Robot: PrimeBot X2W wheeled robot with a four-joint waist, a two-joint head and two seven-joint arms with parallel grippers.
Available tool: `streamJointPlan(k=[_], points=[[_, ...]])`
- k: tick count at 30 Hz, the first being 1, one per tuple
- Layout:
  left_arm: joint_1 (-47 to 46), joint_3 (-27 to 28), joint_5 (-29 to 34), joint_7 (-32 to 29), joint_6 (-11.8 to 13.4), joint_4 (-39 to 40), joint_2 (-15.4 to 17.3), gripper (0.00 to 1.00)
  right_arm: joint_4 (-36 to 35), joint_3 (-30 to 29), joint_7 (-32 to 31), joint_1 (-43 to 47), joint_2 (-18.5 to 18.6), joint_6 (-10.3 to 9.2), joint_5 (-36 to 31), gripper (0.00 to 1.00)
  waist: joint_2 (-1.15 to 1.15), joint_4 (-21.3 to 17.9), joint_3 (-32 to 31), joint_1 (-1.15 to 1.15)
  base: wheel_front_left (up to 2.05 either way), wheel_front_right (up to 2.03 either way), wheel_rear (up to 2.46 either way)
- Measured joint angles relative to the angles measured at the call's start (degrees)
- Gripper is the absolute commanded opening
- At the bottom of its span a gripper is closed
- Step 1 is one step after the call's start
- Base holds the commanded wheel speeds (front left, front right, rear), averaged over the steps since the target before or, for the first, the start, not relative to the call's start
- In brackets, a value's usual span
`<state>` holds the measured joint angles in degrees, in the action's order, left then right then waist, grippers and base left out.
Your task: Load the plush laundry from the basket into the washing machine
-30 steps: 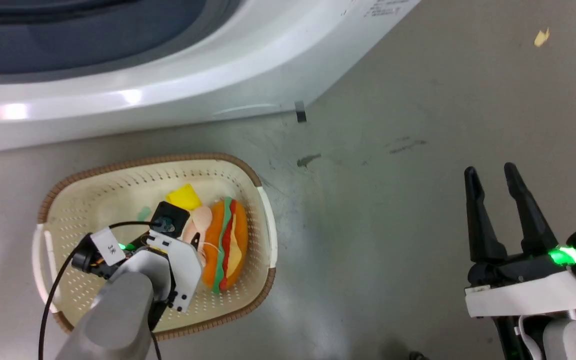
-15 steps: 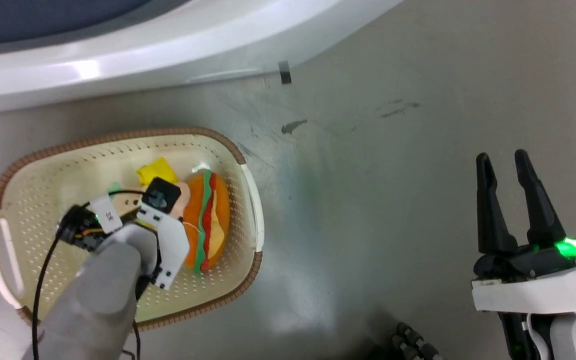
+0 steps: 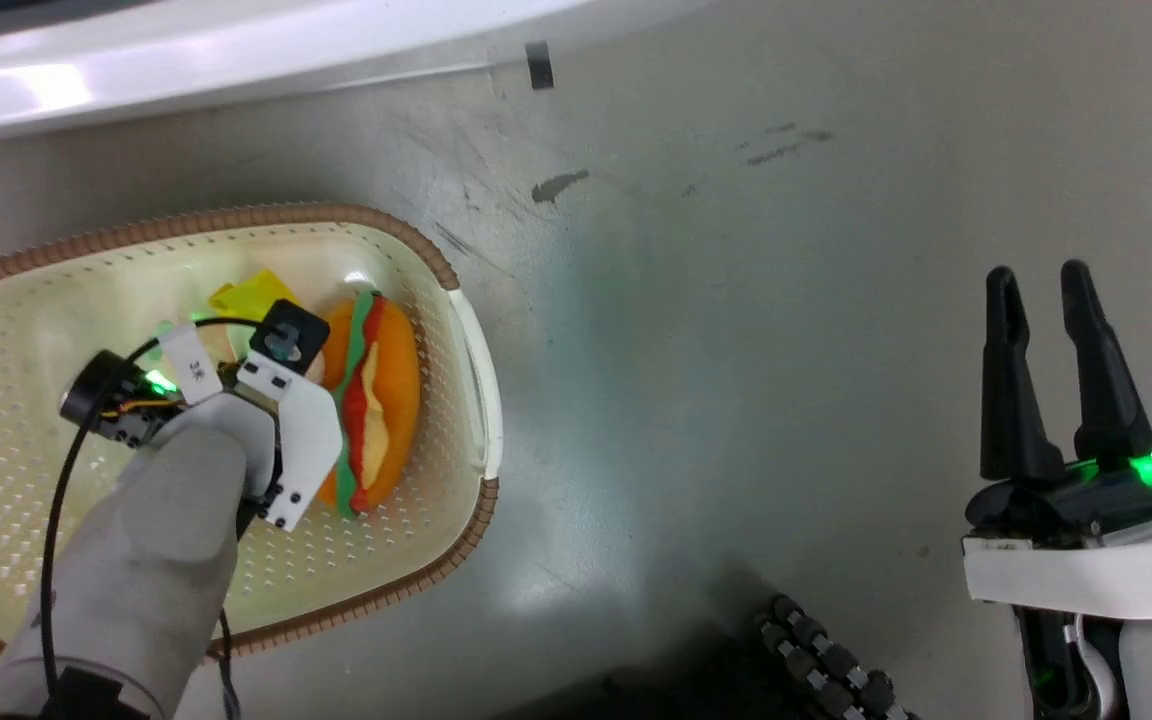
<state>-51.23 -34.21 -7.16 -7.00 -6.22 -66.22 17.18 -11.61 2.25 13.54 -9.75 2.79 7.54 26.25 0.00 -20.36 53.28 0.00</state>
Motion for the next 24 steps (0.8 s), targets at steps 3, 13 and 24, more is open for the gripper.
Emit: streamJointPlan(k=[3, 13, 24], points=[[-1.52, -0.82, -0.55, 0.07, -0.10, -1.81, -0.09, 0.00, -0.22, -0.07, 0.49, -0.46, 0.00, 0.00, 0.54, 1.00, 0.00, -0.45, 1.29, 0.00, 0.00, 0.00, 0.00], [-2.72, -2.22, -3.43, 6.55, -0.23, -5.99, -0.18, 0.00, 0.76, 0.40, 1.19, -3.73, 0.00, 0.00, 0.70, 1.00, 0.00, -1.91, 0.54, 0.00, 0.00, 0.00, 0.00], [6.49, 0.24, -8.58, 18.09, 0.45, -6.36, -5.94, 0.00, 4.90, -3.23, 1.19, -1.49, 0.00, -0.01, -4.03, 1.00, 0.00, 1.61, -13.15, 0.00, 0.00, 0.00, 0.00]])
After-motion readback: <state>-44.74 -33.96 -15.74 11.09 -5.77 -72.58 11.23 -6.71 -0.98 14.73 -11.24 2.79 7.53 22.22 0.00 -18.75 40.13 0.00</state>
